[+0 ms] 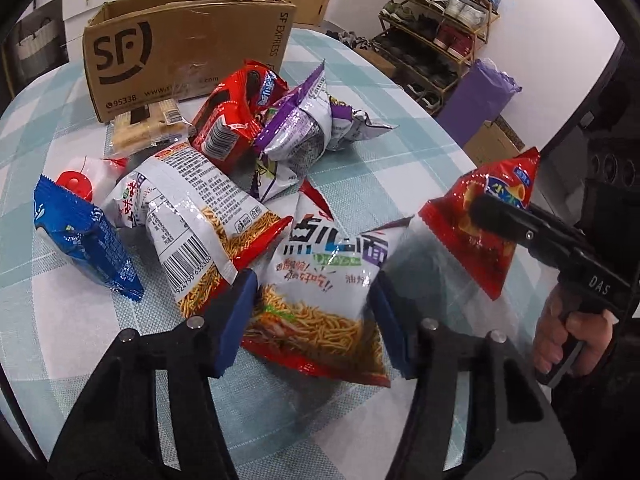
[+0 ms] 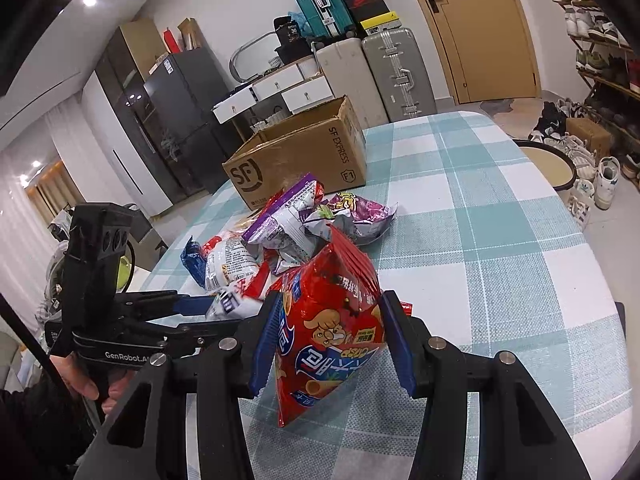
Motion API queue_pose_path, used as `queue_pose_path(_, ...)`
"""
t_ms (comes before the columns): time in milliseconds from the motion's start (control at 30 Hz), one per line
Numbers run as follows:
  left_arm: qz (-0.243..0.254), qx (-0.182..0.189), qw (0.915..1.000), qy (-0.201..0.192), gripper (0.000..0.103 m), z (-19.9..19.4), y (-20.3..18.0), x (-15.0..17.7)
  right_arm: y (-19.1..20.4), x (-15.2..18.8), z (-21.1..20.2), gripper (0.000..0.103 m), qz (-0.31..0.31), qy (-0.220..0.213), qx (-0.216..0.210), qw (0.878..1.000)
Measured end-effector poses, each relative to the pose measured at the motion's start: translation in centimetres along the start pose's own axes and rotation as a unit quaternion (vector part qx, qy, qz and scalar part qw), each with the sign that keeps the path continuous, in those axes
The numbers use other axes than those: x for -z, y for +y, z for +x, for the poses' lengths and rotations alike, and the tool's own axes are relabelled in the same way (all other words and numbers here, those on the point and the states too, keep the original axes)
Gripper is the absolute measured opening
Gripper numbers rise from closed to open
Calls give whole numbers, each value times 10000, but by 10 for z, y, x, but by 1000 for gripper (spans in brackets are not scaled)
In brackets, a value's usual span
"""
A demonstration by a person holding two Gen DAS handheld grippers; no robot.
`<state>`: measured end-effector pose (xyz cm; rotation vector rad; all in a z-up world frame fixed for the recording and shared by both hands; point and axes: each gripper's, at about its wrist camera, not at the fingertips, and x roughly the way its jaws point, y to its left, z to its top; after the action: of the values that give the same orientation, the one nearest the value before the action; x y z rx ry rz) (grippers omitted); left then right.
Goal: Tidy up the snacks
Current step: 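Grasp the white-and-red noodle snack bag with the left gripper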
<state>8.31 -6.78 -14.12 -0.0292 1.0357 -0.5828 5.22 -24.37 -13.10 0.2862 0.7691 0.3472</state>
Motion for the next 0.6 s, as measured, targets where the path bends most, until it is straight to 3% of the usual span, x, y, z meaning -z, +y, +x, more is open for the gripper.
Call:
queue_pose_path(300, 79, 24, 10000, 48, 45, 0, -6, 1, 0, 3, 2, 50, 81, 13, -67, 9999)
queue_pose_path(600, -36, -25, 9997, -221, 44, -24, -4, 10, 12, -1, -9, 50, -52, -61, 5, 10000)
